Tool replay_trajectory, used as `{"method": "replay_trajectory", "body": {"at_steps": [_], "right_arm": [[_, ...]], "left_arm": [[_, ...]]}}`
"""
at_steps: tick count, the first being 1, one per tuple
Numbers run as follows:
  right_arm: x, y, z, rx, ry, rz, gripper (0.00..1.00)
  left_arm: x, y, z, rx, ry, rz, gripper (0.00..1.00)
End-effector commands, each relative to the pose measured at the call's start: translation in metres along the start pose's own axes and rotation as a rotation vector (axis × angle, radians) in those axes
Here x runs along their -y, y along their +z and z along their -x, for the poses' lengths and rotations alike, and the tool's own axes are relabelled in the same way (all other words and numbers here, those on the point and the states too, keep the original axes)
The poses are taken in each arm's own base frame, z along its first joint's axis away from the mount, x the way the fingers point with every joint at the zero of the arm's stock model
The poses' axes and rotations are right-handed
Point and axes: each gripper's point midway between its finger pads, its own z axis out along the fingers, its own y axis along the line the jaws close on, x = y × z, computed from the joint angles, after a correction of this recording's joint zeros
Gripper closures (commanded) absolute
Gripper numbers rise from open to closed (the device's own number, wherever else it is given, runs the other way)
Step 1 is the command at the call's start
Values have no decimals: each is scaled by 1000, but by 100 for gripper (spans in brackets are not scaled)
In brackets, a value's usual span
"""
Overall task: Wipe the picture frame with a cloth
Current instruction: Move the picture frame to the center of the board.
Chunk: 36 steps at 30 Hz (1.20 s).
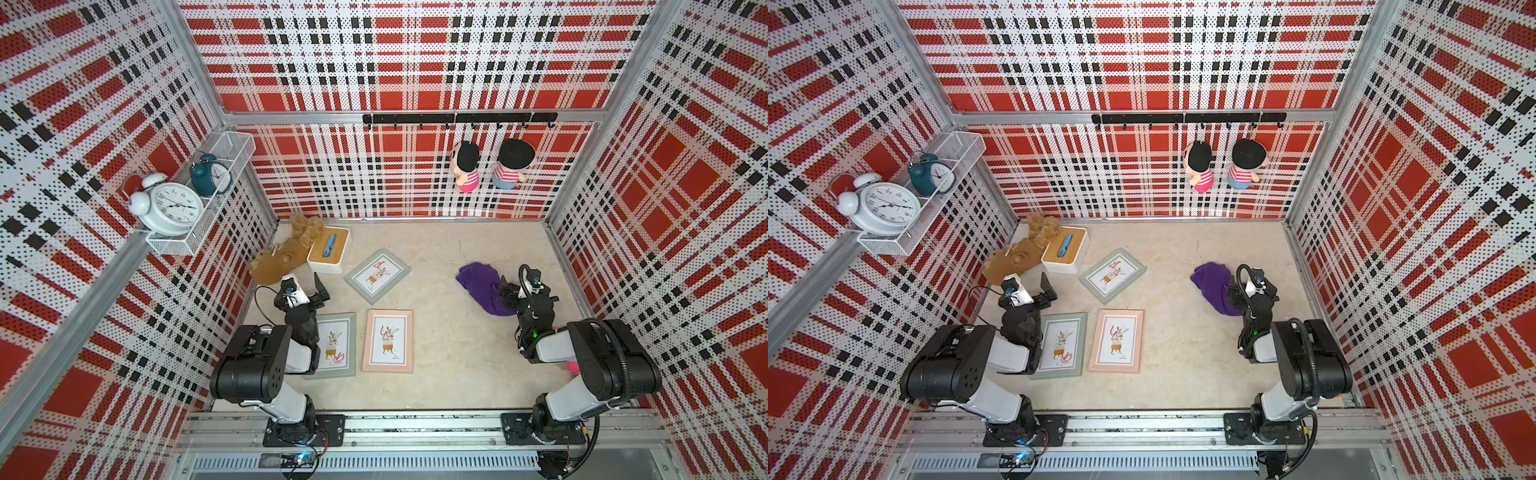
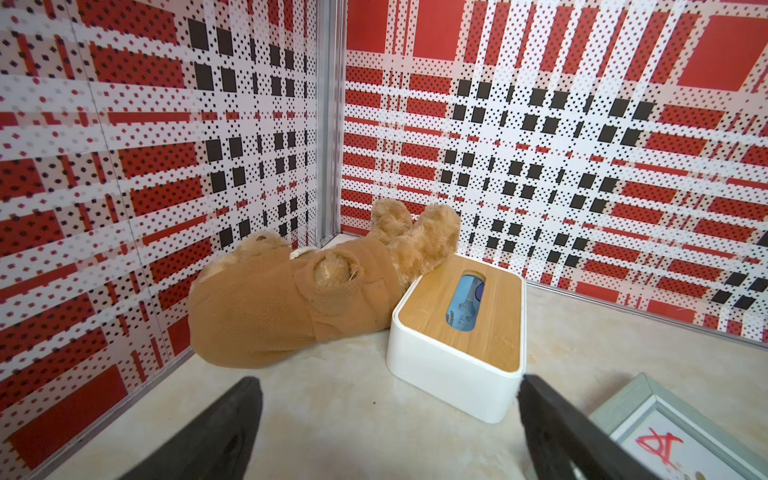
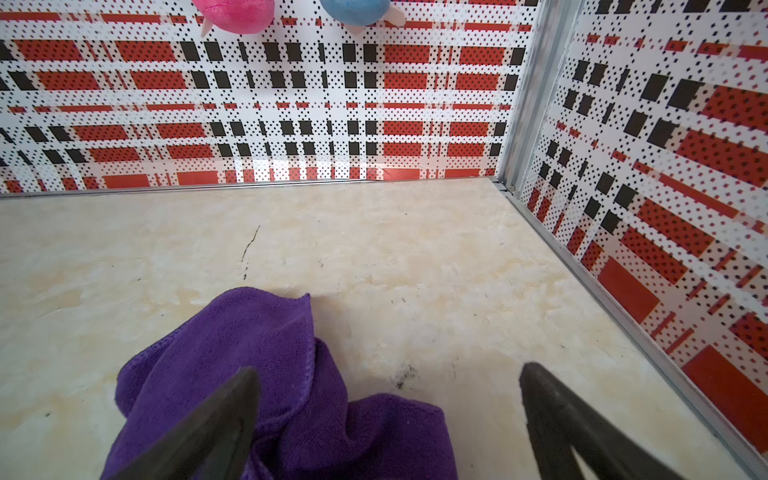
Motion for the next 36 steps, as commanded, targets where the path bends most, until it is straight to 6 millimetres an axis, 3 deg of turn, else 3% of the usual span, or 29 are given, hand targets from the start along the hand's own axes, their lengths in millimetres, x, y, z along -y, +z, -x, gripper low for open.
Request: {"method": "replay_trajectory", "body": {"at_steps": [1,31,36], "right_arm": [[1,2,6,17,-3,10,0],[0,2,6,18,-3,16,0],[-2,-15,21,79,-7,43,0]], "left_arm": [[1,0,2,8,8,1,2],[1,0,1,7,9,0,2],[-4,-11,16,58,-9,19,2]]}}
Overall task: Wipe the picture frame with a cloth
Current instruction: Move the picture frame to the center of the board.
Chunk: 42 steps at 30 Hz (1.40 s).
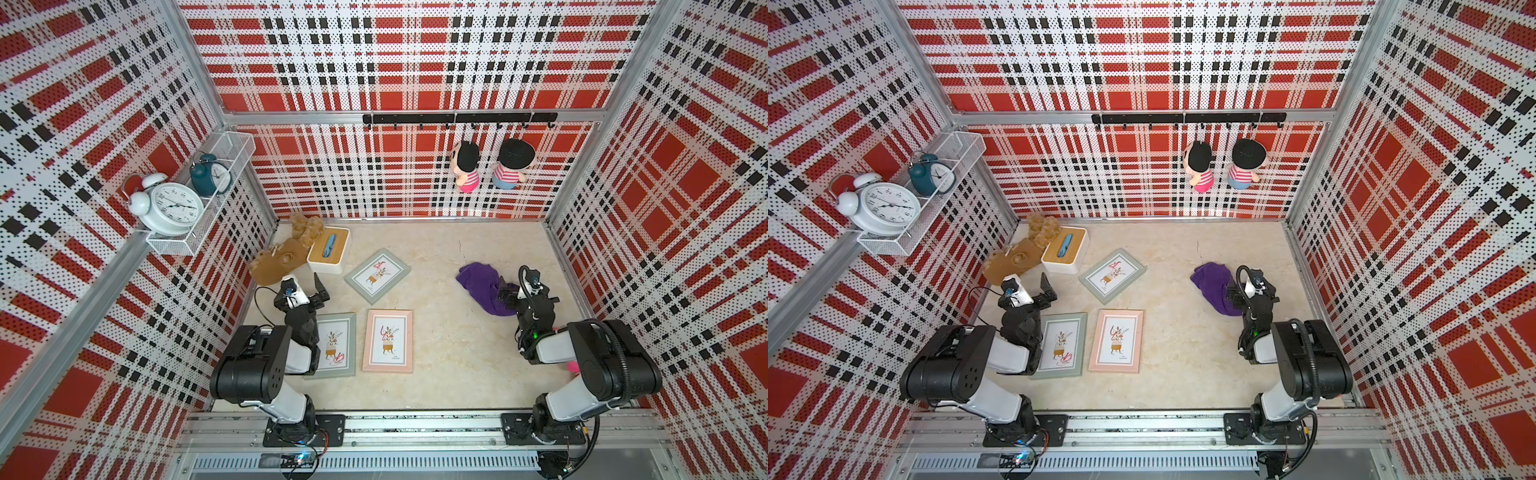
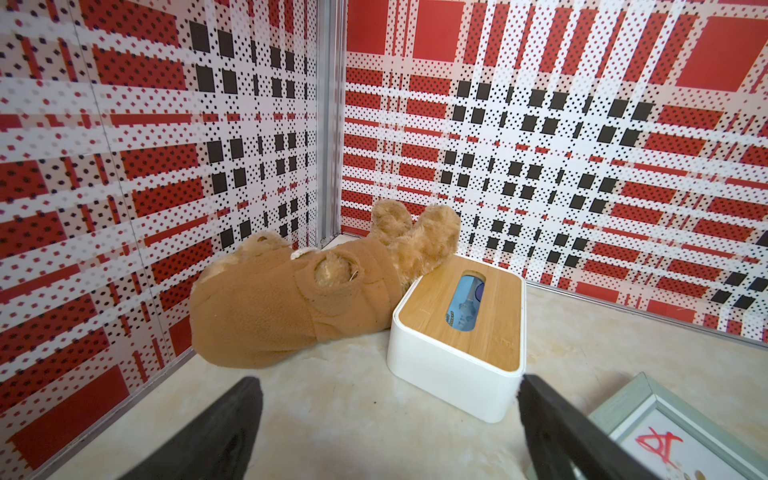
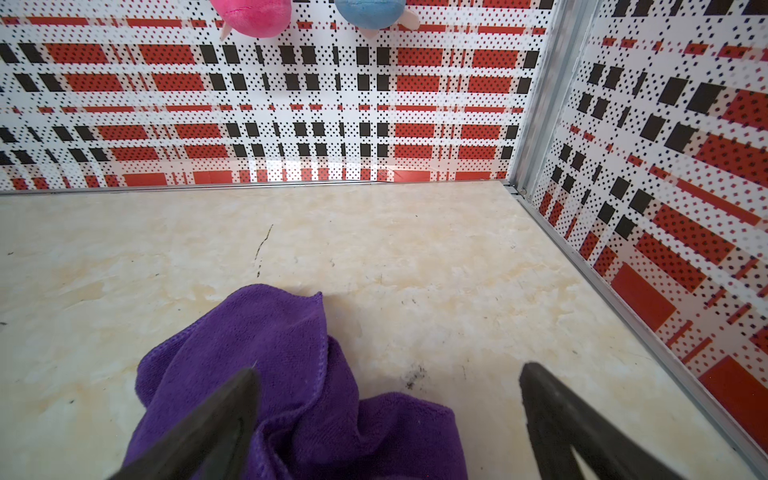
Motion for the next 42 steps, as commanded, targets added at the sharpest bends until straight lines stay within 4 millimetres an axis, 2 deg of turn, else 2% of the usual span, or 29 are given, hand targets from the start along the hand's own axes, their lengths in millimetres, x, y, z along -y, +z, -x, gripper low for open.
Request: {"method": "replay_trajectory", "body": {"at_steps": [1,3,7,11,13,17,20,22,25,29,32,38,40,42], "right_arm": [[7,-11,28,74,-1,-16,0],[7,-11,39,57,-4,-25,0],[5,-15,82,105,59,-32,0],[1,-8,110,24,225,-27,0],[-6,-1,115,-83,308,-13,0],[-38,9,112,-278,388,113,0],[-76,10,99,-447,427,280,0],[-99,6,87,-538,419,345,0],[-121,-2,62,-641,376,327,0],[-175,-26,36,-705,321,417,0],[-210,-46,13,-782,376,461,0],[-249,-76,-17,-885,527,512,0],[-260,-83,-20,-902,555,567,0],[-269,-88,-24,-906,544,604,0]], "left_arm": [[-7,-11,20,63,-21,36,2],[-10,-14,29,76,-29,58,2],[-11,-18,51,105,-49,93,2],[-4,-12,79,81,-197,89,2],[3,-4,90,10,-282,82,2],[20,5,102,-155,-397,21,2],[22,10,98,-280,-442,-5,2],[33,9,88,-385,-461,-69,2],[54,-3,68,-508,-485,-172,1],[67,-24,30,-630,-434,-133,2],[85,-44,-3,-739,-334,-114,2],[139,-103,-63,-935,-283,-228,2],[148,-120,-80,-991,-272,-250,1],[148,-131,-96,-1037,-258,-238,6]]}}
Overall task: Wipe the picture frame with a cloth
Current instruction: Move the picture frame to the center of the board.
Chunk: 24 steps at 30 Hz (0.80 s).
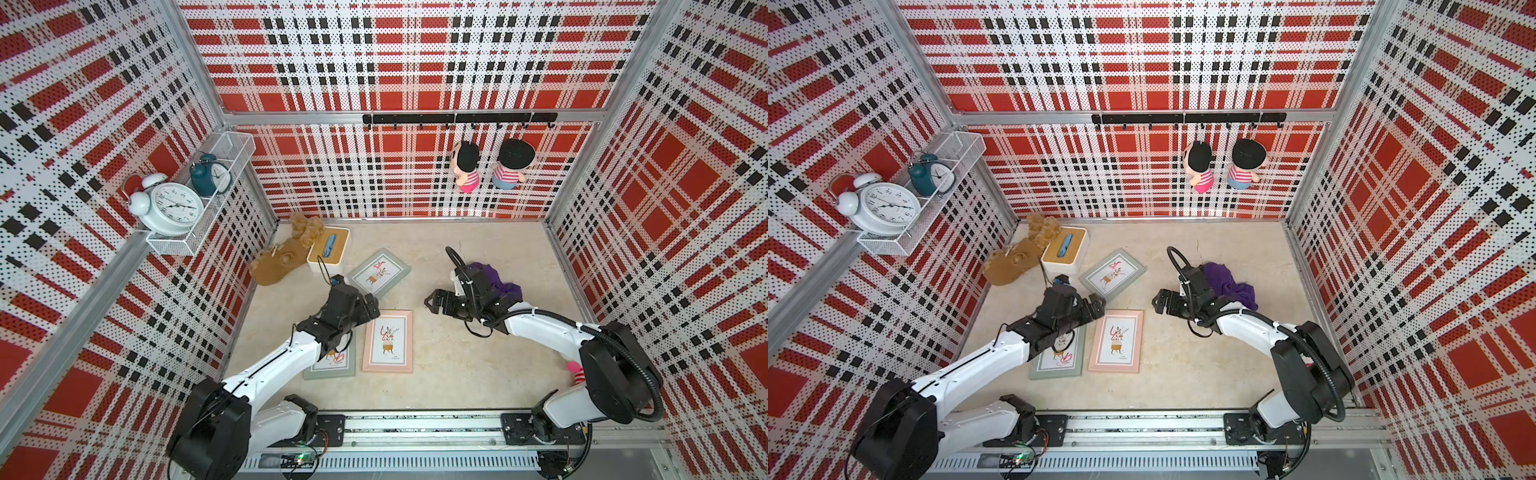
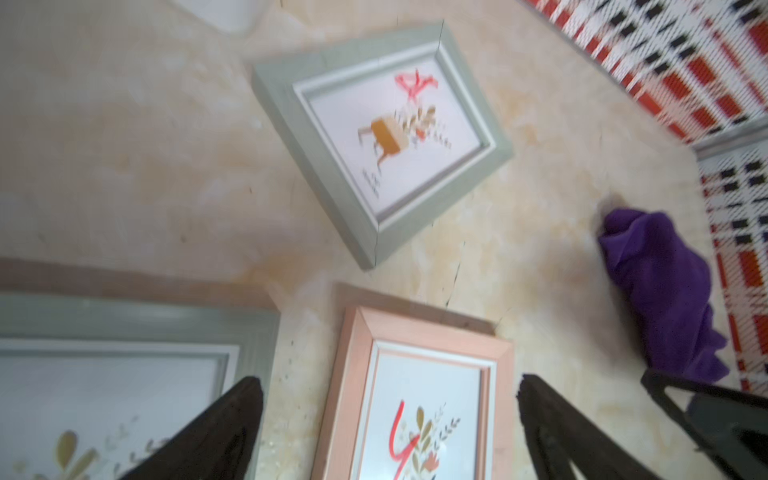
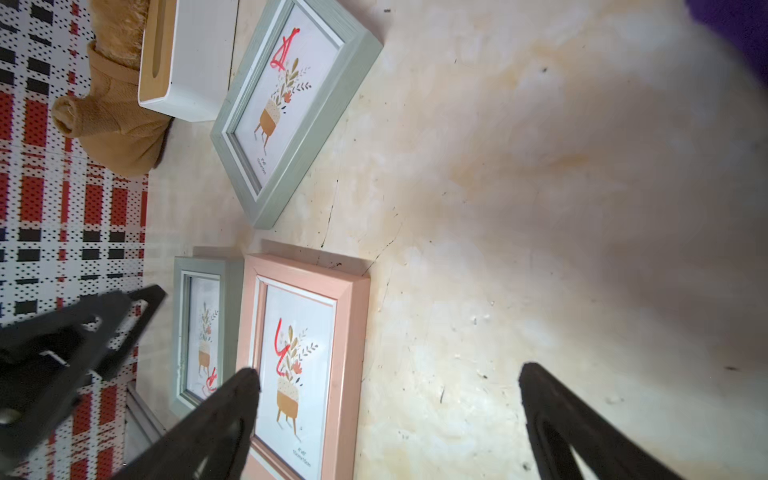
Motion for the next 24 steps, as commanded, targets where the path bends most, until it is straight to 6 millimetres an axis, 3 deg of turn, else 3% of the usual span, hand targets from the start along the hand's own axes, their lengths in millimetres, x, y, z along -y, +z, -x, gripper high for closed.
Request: {"method": "replay_trajectory", "body": {"at_steps": [1,6,13,20,24], "right_arm": [[-22,7,0,7,32,84,0],[-18,27,-15,-65,-4,-29,2],[-31,52,-36,-127,-7,-43,32],[-30,73,-58,-203,7,-50,39],[-31,78,-59,-211,-1,-46,46]], "left_arm": [[-12,9,-28,-64,-45,42,8],[-16,20,-52,-130,-57,23,26],[-30,27,-65,-147,-75,57,54],[-21,31,-68,-163,-86,17,74],[-13,34,-73,-187,-90,-12,76]]}}
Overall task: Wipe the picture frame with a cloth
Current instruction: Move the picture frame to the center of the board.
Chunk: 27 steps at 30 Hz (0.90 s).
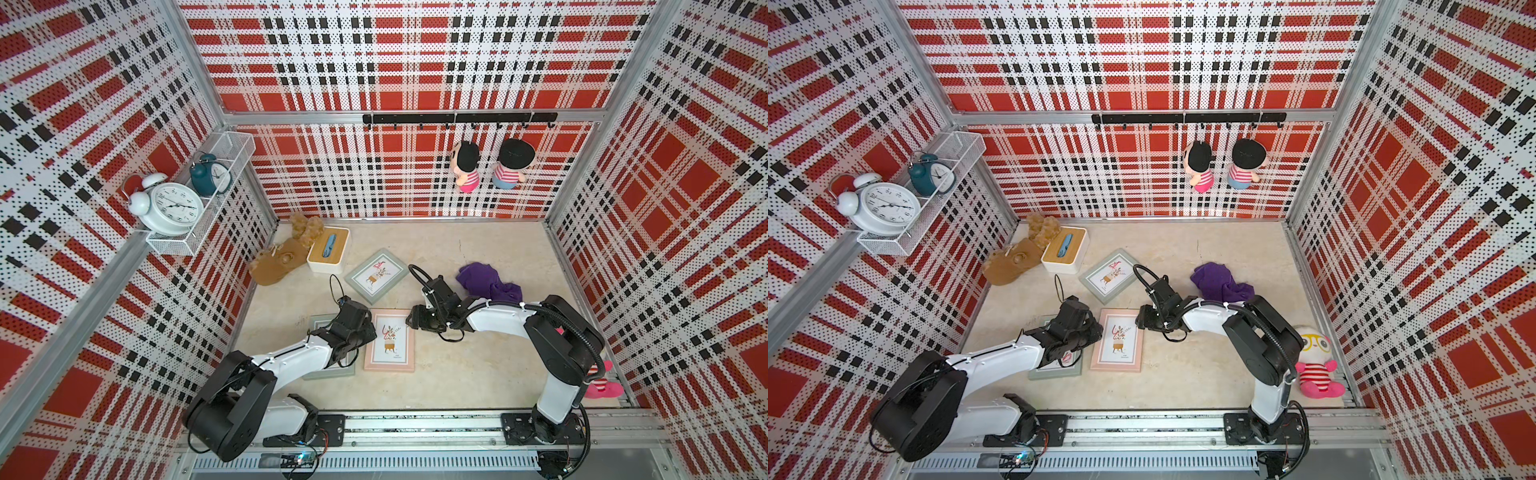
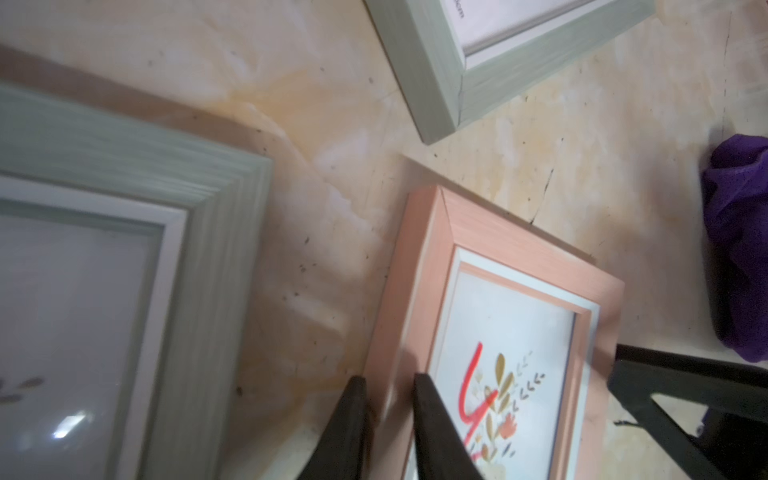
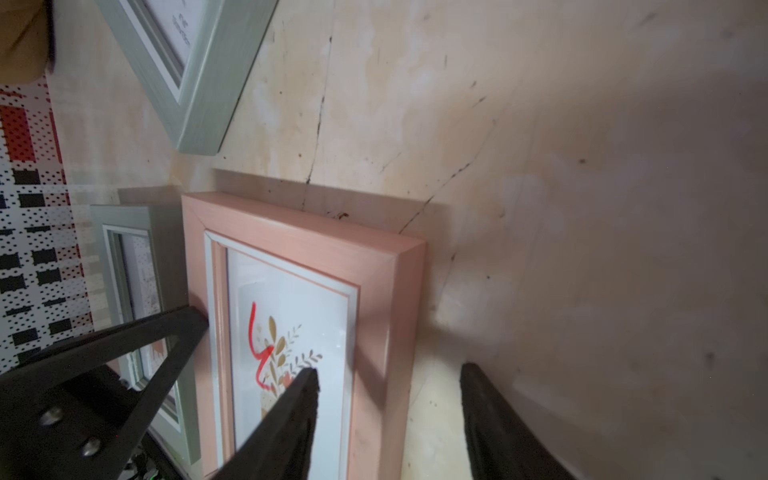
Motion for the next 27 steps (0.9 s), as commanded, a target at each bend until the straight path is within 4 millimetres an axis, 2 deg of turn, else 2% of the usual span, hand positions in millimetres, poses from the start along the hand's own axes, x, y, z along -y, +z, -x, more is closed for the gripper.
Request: {"method": "replay_trajectory", "body": {"at_steps": [1,6,11,13,17,20,23,27], "right_arm": [[-9,4,4,3,-7,12,47],[-14,7,18,17,-28,23,49],[-14,6,45,56,-20,57,50],[-11,5,58,75,-17,64,50],[6,4,83,103,-1,50,50],[23,1,95,118,12,13,48],[41,-11,105,158,12,-59,44],[66,-54,127,249,-7,-197,22]], "left_arm": [[9,5,-9,-34,5,-35,76],[34,11,-9,-54,16,-108,77],[74,24,1,-54,46,-184,78],[95,32,8,-54,79,-203,78],[121,55,21,-57,117,-212,79],[126,70,26,-64,118,-189,80],[126,76,25,-83,115,-171,79],[118,71,25,-93,113,-163,70]]}}
